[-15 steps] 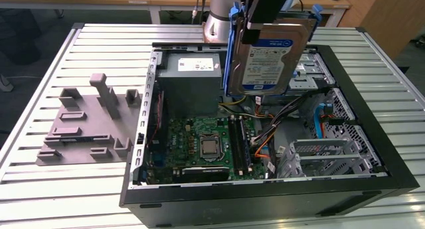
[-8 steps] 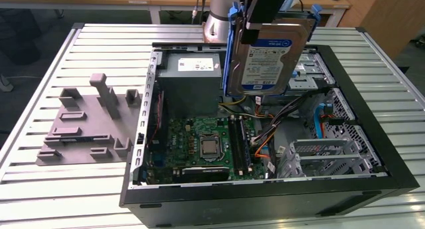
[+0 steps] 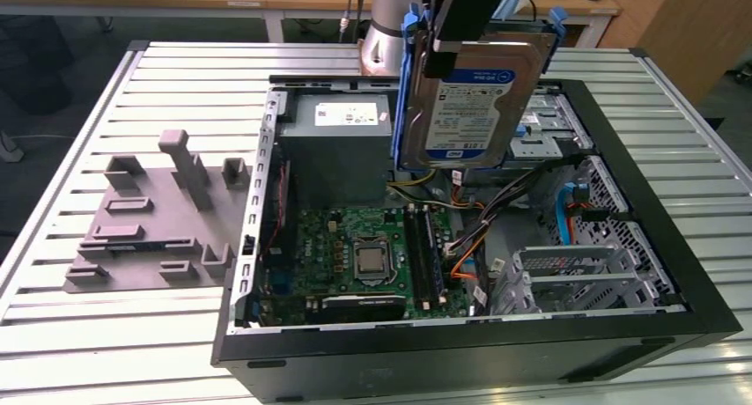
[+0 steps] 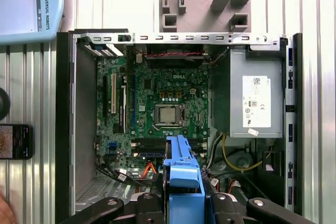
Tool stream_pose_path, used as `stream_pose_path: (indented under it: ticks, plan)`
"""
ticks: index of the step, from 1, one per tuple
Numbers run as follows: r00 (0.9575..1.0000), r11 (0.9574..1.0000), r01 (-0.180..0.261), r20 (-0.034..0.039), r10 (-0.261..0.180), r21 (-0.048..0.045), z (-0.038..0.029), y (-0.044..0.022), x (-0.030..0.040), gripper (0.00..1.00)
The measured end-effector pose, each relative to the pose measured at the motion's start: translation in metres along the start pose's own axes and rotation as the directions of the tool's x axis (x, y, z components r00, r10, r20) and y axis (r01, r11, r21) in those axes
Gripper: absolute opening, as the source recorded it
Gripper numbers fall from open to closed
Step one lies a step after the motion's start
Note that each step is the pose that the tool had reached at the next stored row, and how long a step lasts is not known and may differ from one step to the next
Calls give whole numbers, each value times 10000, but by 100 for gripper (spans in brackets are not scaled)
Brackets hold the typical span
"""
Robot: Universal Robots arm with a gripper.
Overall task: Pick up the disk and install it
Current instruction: 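Insert the disk into the insertion slot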
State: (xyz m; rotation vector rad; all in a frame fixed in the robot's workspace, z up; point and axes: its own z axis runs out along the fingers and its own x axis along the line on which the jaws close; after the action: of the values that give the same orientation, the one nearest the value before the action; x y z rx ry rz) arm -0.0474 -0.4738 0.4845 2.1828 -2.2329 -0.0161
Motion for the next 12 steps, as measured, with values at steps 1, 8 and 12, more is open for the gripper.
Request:
stream_pose_path:
  ticks: [1,8,12]
  plan:
    - [10000,10000,0,0,0,0,0,2,0,36]
    - [10000,10000,0,-1,0,0,0,16,0,36]
    - [10000,10000,0,0,0,0,0,24,0,36]
